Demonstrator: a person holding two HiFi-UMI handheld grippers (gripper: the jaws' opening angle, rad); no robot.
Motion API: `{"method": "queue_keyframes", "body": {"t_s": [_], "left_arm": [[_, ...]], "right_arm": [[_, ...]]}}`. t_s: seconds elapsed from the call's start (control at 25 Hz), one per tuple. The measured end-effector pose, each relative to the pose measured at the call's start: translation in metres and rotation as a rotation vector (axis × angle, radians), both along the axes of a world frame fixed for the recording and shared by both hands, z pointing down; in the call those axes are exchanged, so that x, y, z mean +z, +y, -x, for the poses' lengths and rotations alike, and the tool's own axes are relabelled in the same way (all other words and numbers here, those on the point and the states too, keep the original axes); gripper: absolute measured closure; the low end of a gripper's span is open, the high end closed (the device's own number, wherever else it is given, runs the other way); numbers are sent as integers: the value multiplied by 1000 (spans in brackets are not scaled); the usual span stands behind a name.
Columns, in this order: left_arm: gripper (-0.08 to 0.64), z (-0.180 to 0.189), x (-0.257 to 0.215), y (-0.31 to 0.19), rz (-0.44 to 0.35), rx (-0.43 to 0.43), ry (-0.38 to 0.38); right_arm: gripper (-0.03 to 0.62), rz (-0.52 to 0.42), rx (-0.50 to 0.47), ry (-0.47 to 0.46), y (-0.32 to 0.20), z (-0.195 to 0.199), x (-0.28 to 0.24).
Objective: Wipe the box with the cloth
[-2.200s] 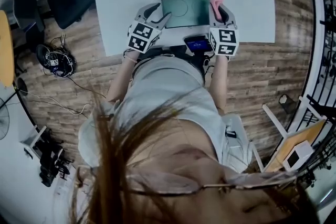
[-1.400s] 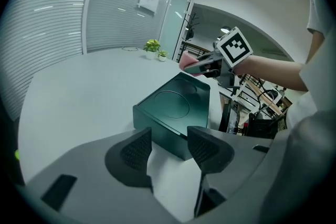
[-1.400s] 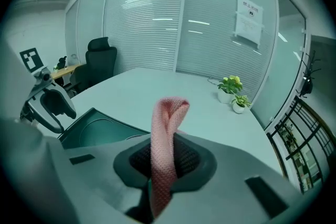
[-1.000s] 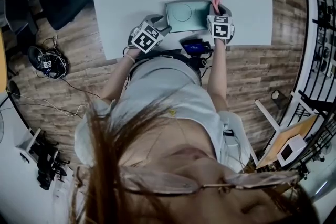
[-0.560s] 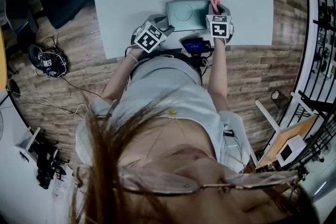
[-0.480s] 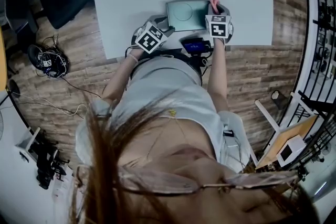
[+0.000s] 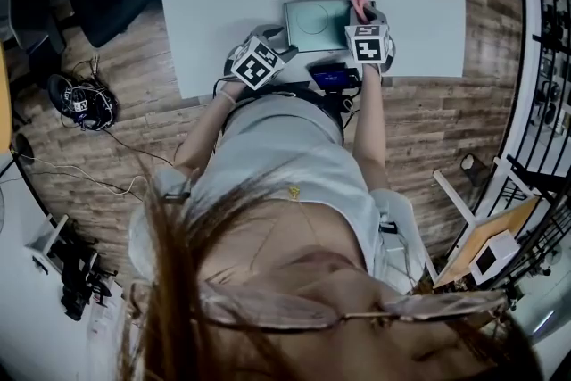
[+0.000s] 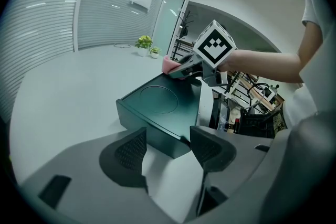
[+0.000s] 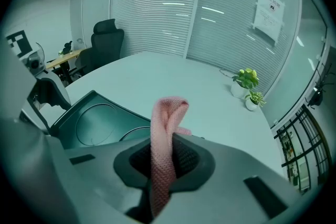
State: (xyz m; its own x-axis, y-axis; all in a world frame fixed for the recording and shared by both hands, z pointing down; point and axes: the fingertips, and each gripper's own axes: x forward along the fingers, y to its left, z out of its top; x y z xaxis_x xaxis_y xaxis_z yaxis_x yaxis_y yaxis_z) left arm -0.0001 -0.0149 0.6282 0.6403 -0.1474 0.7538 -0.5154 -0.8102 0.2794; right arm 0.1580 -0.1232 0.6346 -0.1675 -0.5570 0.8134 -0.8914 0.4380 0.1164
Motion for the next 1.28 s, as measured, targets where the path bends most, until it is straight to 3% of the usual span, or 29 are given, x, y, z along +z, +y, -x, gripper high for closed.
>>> {"method": "queue_keyframes", "body": {"t_s": [1.28], "left_arm": [[287, -9, 8, 15, 18, 34, 13]], "right_arm": [[554, 88, -42, -190, 9, 51, 2]]}}
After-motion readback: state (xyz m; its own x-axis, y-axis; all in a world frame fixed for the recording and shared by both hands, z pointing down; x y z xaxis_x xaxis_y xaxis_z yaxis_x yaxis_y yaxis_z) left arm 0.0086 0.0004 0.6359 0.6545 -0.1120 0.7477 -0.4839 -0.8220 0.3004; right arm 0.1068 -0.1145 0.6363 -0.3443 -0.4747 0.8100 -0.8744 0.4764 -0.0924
